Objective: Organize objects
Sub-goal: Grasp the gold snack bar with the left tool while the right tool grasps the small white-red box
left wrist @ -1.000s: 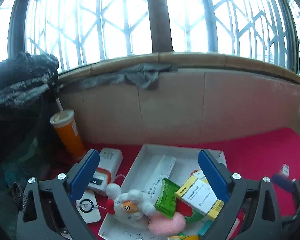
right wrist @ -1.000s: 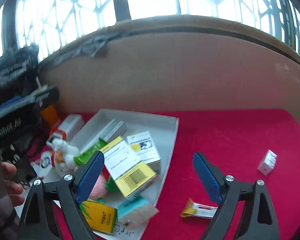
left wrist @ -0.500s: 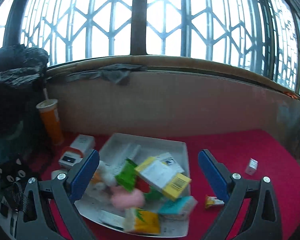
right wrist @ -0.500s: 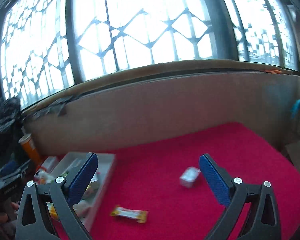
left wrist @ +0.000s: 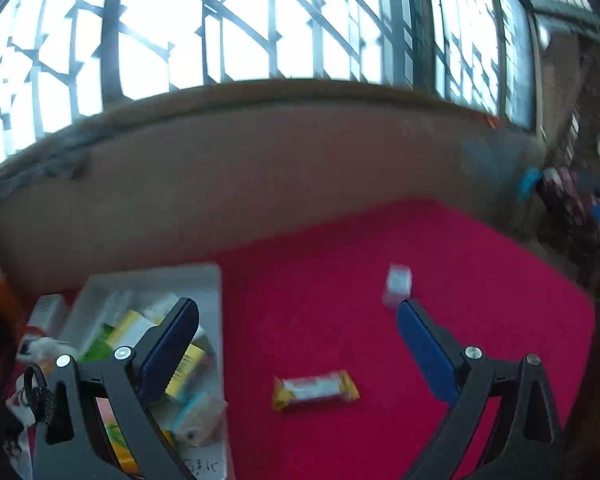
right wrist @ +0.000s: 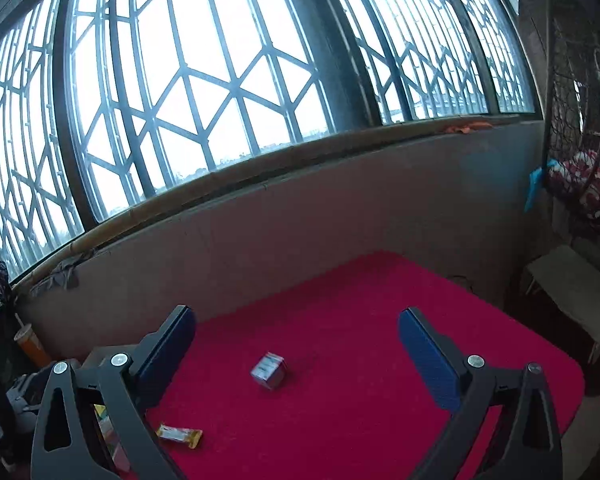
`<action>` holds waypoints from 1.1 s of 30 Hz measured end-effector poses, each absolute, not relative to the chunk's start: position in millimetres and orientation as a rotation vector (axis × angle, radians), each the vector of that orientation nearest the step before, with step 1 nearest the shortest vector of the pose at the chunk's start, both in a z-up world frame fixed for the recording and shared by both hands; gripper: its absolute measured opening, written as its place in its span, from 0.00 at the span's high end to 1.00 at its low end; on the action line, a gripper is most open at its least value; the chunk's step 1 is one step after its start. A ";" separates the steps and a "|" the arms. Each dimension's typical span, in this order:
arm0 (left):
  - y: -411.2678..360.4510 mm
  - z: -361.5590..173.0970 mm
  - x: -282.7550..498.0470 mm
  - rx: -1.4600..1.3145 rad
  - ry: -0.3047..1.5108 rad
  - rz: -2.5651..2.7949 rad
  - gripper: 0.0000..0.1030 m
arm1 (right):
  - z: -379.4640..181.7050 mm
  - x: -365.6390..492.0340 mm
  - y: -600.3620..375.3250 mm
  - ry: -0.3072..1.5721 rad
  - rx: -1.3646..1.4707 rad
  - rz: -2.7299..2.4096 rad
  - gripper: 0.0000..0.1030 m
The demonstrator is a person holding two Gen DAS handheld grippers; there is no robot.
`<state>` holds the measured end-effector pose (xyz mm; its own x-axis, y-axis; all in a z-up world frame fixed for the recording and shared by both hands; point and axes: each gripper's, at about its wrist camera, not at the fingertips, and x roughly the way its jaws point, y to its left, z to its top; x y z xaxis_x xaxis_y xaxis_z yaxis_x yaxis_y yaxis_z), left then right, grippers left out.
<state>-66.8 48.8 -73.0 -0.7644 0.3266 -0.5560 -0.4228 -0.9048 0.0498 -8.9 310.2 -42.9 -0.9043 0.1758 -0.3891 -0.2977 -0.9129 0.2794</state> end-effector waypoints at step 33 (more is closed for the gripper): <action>77.7 -197.4 -126.6 -1.293 0.582 2.022 0.56 | -192.6 -227.8 254.8 0.414 -1.206 2.605 0.00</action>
